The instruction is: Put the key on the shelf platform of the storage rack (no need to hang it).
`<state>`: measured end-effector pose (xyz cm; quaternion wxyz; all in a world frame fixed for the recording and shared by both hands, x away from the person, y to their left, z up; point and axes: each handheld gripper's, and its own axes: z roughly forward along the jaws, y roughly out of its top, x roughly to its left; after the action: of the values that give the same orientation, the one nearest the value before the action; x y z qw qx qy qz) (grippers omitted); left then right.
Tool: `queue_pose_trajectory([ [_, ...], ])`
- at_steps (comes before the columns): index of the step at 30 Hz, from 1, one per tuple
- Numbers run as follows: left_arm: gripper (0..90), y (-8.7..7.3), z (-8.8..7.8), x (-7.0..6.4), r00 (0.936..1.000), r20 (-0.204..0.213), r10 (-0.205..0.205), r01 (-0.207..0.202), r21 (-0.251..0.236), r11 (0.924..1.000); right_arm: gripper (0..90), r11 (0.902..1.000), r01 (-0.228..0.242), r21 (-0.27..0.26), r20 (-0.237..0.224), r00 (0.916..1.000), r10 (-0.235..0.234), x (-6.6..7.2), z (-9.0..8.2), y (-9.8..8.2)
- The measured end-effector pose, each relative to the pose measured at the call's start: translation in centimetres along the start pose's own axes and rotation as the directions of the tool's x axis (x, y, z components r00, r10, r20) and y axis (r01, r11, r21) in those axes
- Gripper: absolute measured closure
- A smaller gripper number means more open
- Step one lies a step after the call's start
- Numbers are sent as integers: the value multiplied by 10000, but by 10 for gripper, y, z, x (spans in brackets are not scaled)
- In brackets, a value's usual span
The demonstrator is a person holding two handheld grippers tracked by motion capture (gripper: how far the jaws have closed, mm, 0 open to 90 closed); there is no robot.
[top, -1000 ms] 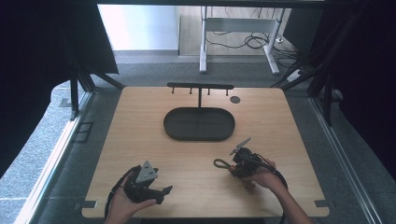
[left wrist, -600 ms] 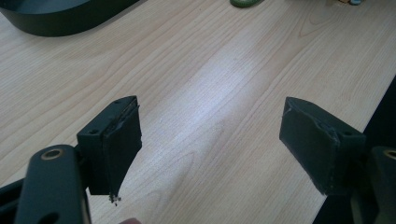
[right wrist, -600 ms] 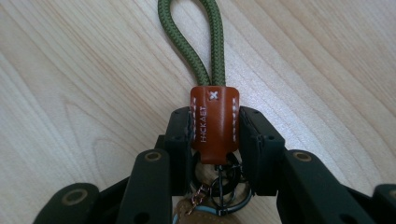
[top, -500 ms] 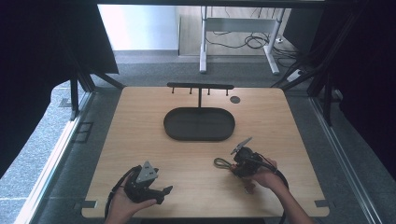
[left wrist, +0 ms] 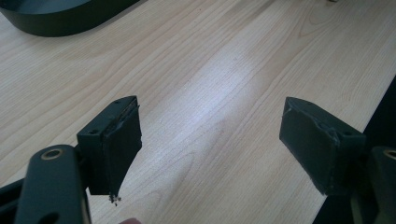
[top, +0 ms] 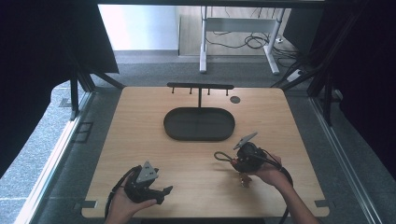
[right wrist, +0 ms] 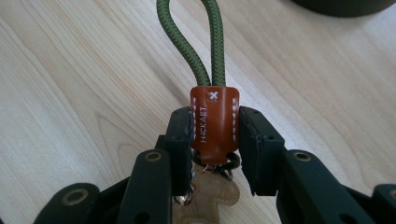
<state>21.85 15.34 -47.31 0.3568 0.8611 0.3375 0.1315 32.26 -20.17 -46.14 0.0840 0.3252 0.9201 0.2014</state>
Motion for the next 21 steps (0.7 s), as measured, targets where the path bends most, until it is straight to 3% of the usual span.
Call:
queue_pose_trajectory([
  [11, 213, 0, 0, 0, 10000, 31, 51, -51, 21, 10000, 666, 9986, 226, -472, 128, 9997, -221, 2, -19, 9],
  [21, 212, 0, 3, -2, 9999, 107, 103, -104, 135, 9999, 666, 9972, 438, -606, 224, 9988, -425, 7, -25, 19],
])
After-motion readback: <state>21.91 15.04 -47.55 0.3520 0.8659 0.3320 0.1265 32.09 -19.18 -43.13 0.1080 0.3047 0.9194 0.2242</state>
